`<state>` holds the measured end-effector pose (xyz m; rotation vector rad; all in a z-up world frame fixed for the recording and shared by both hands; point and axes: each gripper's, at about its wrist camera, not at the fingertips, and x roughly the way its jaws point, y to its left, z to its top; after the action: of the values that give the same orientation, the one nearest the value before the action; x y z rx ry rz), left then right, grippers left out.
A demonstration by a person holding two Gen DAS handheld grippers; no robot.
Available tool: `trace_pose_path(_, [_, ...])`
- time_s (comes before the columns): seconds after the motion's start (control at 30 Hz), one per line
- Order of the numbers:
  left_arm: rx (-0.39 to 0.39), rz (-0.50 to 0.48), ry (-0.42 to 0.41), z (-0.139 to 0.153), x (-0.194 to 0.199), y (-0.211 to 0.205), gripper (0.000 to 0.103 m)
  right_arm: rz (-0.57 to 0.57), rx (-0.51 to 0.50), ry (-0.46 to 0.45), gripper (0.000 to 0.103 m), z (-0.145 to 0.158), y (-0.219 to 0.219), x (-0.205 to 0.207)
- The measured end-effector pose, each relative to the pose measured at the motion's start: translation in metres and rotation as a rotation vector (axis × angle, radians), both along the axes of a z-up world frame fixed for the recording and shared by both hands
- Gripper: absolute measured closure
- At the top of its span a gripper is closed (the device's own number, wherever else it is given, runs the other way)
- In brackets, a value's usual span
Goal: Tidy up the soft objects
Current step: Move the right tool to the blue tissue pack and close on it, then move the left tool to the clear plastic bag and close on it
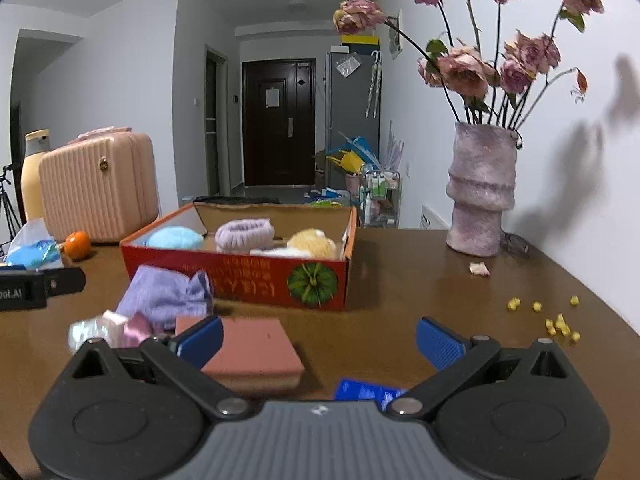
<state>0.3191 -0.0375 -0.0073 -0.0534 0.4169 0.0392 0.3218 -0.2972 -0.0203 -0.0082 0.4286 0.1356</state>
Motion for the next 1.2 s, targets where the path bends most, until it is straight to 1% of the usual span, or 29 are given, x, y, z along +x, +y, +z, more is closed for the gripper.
trace_pose_path(0.27, [0.007,-0.027,0.033,-0.008,-0.023,-0.011,0.000,-0.010,-0.032,0.030,0.000,-0.018,-0.019,-0.023])
trace_pose_path(0.43, [0.017,-0.025,0.048,-0.010,-0.026,-0.015,0.000,-0.024,-0.061,0.062,0.000,-0.028,-0.029,-0.026])
trace_pose_path(0.57, [0.031,-0.024,0.065,-0.015,-0.023,-0.019,0.000,-0.030,-0.056,0.102,0.000,-0.039,-0.033,-0.016])
trace_pose_path(0.8, [0.045,-0.034,0.092,-0.023,-0.018,-0.023,0.000,-0.055,-0.036,0.179,0.000,-0.056,-0.029,0.016])
trace_pose_path(0.87, [0.047,-0.041,0.100,-0.024,-0.017,-0.024,0.000,-0.062,-0.031,0.201,0.005,-0.060,-0.028,0.024])
trace_pose_path(0.93, [0.052,-0.048,0.107,-0.026,-0.016,-0.025,0.000,-0.056,-0.033,0.224,0.015,-0.063,-0.027,0.029])
trace_pose_path(0.97, [0.055,-0.052,0.110,-0.027,-0.016,-0.026,0.000,-0.053,-0.034,0.231,0.018,-0.065,-0.026,0.031])
trace_pose_path(1.03, [0.063,-0.058,0.116,-0.028,-0.015,-0.029,0.000,-0.051,-0.042,0.244,0.025,-0.068,-0.024,0.033])
trace_pose_path(1.2, [0.072,-0.061,0.126,-0.030,-0.014,-0.030,0.000,-0.048,-0.037,0.236,0.026,-0.070,-0.024,0.033])
